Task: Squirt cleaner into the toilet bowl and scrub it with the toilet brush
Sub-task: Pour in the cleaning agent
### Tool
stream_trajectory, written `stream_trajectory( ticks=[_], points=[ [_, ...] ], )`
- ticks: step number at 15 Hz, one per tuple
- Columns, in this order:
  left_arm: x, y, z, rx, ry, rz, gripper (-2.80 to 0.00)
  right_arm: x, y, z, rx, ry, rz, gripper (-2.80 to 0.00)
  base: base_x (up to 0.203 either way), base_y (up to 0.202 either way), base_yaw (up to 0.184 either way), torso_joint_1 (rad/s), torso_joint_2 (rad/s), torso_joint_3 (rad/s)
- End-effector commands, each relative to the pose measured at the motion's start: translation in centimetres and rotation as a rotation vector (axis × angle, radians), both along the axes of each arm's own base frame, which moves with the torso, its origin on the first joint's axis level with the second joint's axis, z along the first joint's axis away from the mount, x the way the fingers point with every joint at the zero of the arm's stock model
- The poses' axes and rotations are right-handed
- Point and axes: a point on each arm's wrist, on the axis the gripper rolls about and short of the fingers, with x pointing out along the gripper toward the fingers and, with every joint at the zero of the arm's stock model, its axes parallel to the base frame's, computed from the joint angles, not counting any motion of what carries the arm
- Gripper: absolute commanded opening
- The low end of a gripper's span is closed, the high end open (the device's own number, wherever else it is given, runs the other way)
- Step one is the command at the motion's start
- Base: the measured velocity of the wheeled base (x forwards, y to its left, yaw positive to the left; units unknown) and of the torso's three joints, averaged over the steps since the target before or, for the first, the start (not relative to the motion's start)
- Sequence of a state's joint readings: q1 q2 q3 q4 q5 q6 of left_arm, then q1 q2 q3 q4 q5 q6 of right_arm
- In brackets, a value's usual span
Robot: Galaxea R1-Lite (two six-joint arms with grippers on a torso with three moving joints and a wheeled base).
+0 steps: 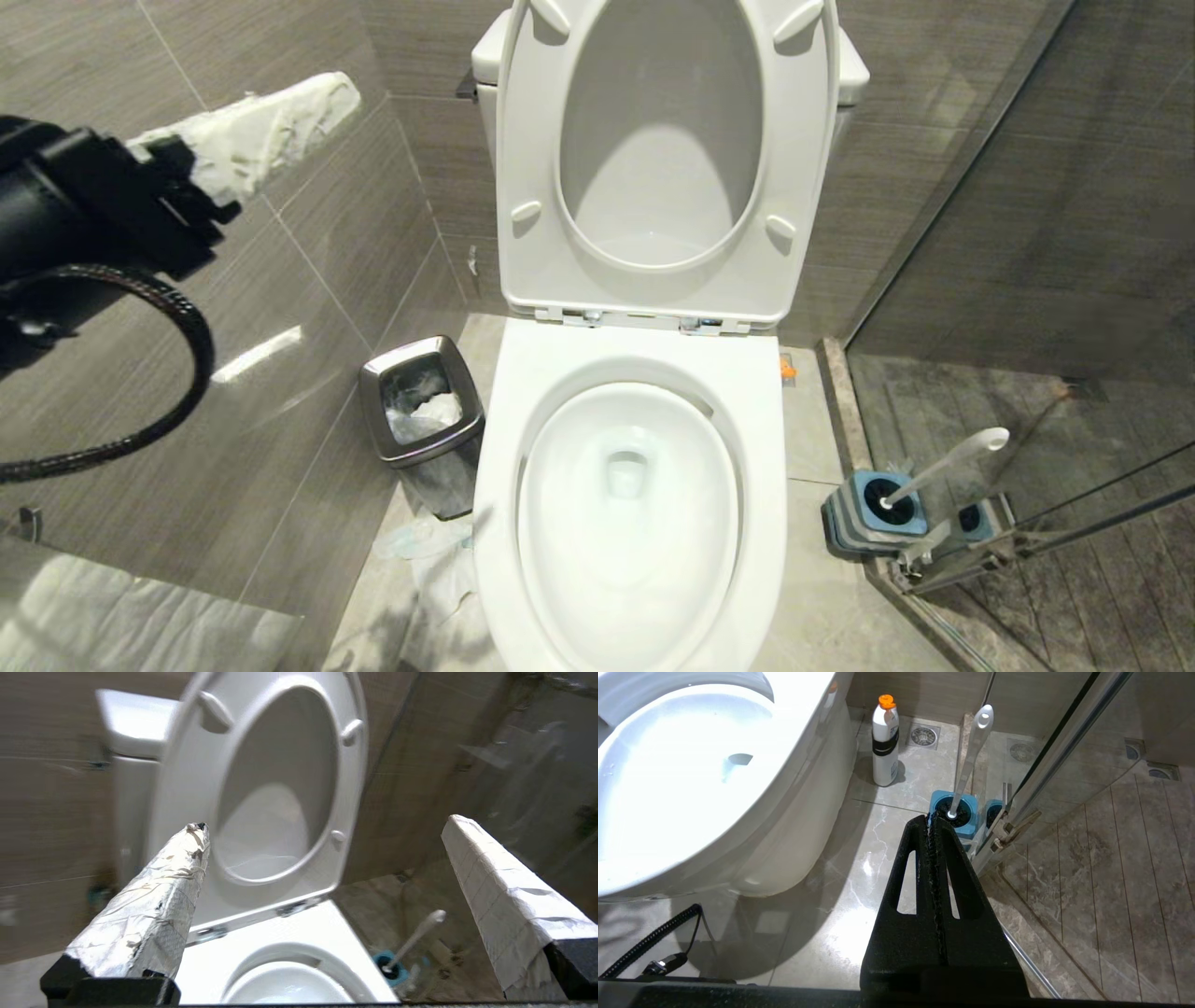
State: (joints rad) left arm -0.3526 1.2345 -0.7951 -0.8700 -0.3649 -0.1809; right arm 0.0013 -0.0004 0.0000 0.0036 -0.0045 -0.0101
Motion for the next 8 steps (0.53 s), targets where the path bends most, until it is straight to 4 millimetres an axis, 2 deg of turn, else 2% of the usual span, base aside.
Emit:
stream_trajectory(
  ticks=[1, 4, 8],
  points=[
    [-3.1, 1.8, 1.7, -0.038, -0.076, 0.080, 0.00, 0.0, 0.0, 0.0, -0.001, 0.001, 0.000, -2.80, 0.000, 0.000, 0.000, 0.000, 0.00, 0.000],
    [-3.7, 2.8, 1.5, 0.003, -0.065, 0.178, 0.00, 0.0, 0.0, 0.0, -0.001, 0.000, 0.000, -2.80, 0.000, 0.000, 0.000, 0.000, 0.00, 0.000],
    [-5.4, 3.3, 1.4, 0.149, -0.125, 0.247, 0.00, 0.0, 0.0, 0.0, -0.001, 0.001, 0.000, -2.80, 0.000, 0.000, 0.000, 0.000, 0.00, 0.000]
  ],
)
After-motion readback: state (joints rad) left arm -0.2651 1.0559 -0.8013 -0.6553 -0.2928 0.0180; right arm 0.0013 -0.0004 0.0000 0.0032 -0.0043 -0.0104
